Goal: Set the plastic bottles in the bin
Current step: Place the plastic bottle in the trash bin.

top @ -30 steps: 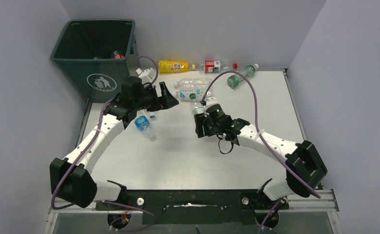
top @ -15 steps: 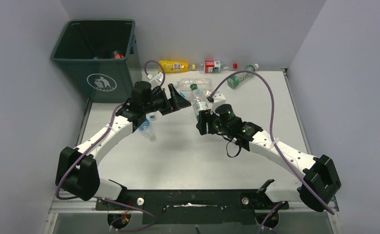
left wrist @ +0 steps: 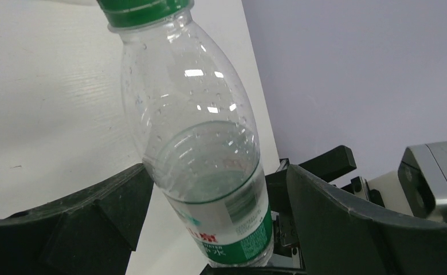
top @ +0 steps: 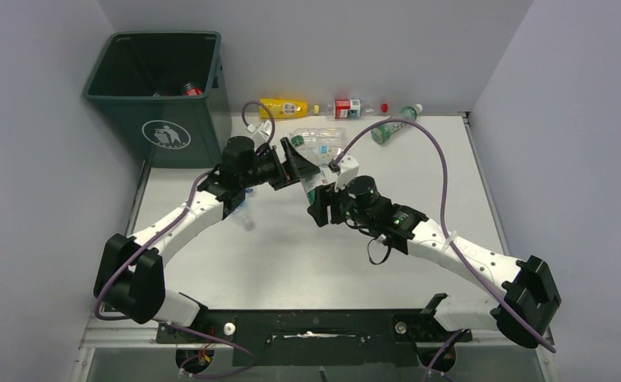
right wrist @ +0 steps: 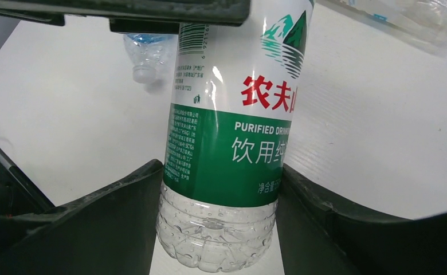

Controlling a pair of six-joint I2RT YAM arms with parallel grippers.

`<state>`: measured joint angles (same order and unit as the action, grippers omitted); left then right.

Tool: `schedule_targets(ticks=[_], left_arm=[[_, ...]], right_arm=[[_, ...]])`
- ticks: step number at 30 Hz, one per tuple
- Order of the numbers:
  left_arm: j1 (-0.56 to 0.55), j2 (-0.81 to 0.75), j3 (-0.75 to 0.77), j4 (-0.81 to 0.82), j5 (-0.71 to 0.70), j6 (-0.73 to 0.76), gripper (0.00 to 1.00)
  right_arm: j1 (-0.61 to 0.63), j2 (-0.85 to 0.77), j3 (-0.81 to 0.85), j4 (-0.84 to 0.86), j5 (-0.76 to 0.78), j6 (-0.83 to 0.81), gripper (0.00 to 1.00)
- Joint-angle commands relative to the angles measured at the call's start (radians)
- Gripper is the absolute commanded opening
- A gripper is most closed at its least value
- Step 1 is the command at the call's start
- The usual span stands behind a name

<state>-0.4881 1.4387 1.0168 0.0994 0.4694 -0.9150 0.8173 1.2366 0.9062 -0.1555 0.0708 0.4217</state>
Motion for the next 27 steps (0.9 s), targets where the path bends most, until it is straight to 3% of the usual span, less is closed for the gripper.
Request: schedule_targets(ticks=[1,5,14,21,27], left_arm=[[-0.009,0.003,0.006,0.089,-0.022,-0.013,0.87],[-0.01,-0.003,0.001,0.088,-0.029,-0.011,0.85],[-0.009,-0.012,0.038,0.016,-0.043,0.041,0.5],[0.024,-0.014,0.102,-0.063,-0.054,0.093,0.48],[0.107,-0.002,0.208,-0.147,-0.023,0.146,0.48]], right_arm=[[0.045,-0.018,0.055,0.09,0.016,-0.023,0.64],[0.064,-0.01,0.068,0.081,0.043,-0.028,0.64],[0.067,-0.009,0.074,0.053,0.077,-0.026,0.67],[0.066,-0.033,0.079,0.009,0.098,-0.013,0.87],[0.065,-0.1,0.064,-0.04,0.13,0.0,0.94]])
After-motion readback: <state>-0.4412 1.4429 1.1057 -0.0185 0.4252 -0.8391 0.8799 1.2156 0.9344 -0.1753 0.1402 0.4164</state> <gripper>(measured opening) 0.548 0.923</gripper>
